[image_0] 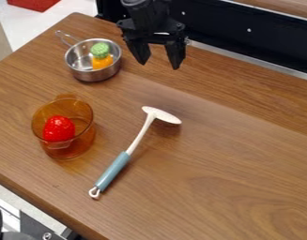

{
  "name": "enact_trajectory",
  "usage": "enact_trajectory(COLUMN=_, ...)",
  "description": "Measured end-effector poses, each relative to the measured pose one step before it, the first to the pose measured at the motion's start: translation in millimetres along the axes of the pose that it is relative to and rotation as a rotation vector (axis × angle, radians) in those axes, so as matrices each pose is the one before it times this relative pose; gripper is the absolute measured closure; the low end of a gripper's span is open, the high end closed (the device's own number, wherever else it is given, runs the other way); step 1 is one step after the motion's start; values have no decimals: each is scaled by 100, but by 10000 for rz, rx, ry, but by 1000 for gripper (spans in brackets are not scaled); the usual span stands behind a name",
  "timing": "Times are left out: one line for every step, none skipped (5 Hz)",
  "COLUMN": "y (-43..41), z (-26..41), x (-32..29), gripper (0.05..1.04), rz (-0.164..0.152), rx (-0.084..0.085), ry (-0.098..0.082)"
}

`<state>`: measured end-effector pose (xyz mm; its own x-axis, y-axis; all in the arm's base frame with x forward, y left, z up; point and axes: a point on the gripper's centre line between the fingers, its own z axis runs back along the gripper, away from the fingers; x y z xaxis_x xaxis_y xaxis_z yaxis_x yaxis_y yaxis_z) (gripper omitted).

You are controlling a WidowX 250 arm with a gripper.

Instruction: Move the silver pot to the upper right of the ladle

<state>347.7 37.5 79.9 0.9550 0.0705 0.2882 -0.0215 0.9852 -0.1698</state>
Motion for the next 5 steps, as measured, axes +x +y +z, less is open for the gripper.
enact_trajectory(y=249, z=-997, x=-735, gripper=84, rz=142, rx=2, ry=369)
enact_trajectory(y=3070, z=426, x=-461, gripper=84, rz=913, rx=513, ry=44)
enact_trajectory(y=4025, z=656, x=199, gripper=84, rz=1268, rx=568, ry=-454)
enact_trajectory(y=3728, z=405, x=425, gripper=84, rz=1717, rx=1260, ry=-485)
enact_trajectory(y=1961, z=-487, x=641, gripper=84, rz=1594, rx=643, ry=-803)
